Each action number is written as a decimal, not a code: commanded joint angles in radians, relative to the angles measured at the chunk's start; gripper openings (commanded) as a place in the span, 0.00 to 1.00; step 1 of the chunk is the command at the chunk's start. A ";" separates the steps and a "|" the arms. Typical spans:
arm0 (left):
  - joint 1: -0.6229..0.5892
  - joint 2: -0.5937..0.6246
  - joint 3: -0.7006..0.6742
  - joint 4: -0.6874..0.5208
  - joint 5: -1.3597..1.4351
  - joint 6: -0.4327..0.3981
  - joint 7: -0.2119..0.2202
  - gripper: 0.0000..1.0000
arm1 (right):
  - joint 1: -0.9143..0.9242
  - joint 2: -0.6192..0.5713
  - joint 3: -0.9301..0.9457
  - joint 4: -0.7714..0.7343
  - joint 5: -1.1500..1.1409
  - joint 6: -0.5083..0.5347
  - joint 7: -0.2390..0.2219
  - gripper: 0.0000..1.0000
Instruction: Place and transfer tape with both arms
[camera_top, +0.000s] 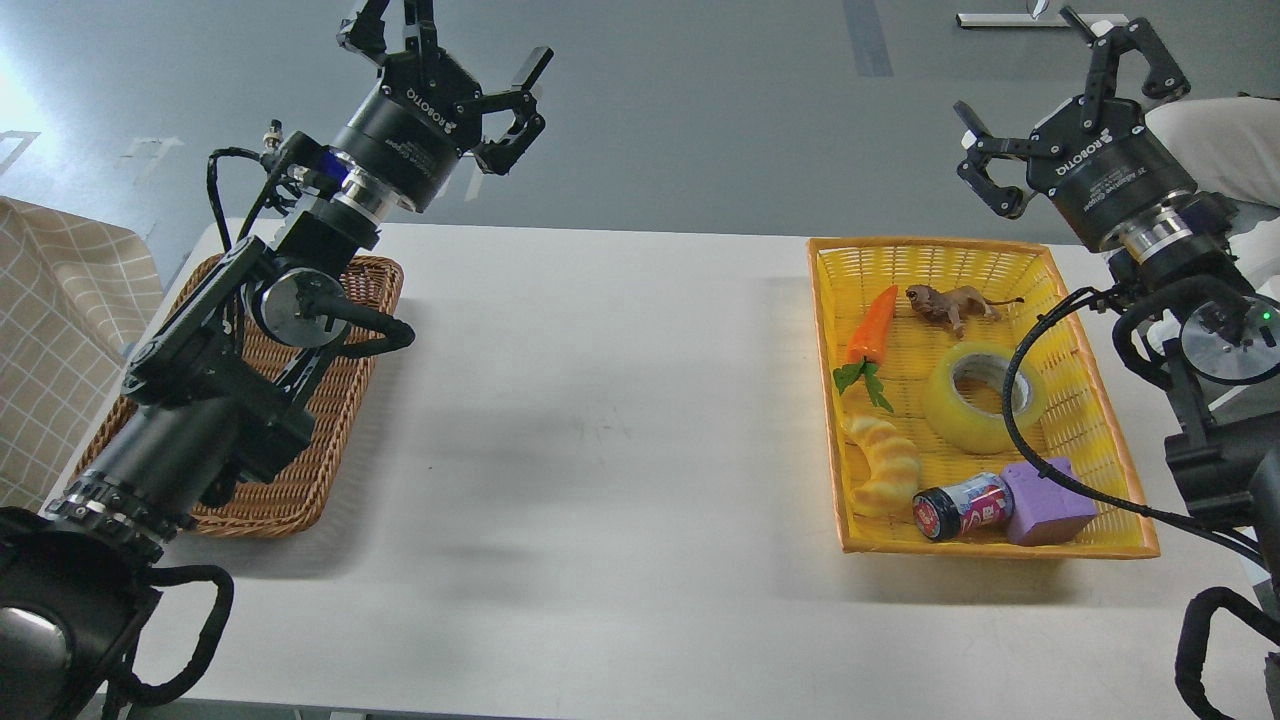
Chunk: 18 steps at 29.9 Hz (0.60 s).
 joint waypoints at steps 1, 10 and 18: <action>-0.002 -0.001 0.000 0.000 0.000 0.000 0.000 0.98 | 0.000 0.001 -0.002 0.002 0.000 0.000 -0.001 1.00; -0.006 -0.001 0.000 0.000 0.000 0.000 -0.003 0.98 | -0.001 0.001 0.000 0.002 0.000 0.000 0.000 1.00; -0.006 -0.003 0.000 -0.002 0.000 0.000 -0.003 0.98 | -0.001 0.003 0.000 0.002 0.000 0.000 0.000 1.00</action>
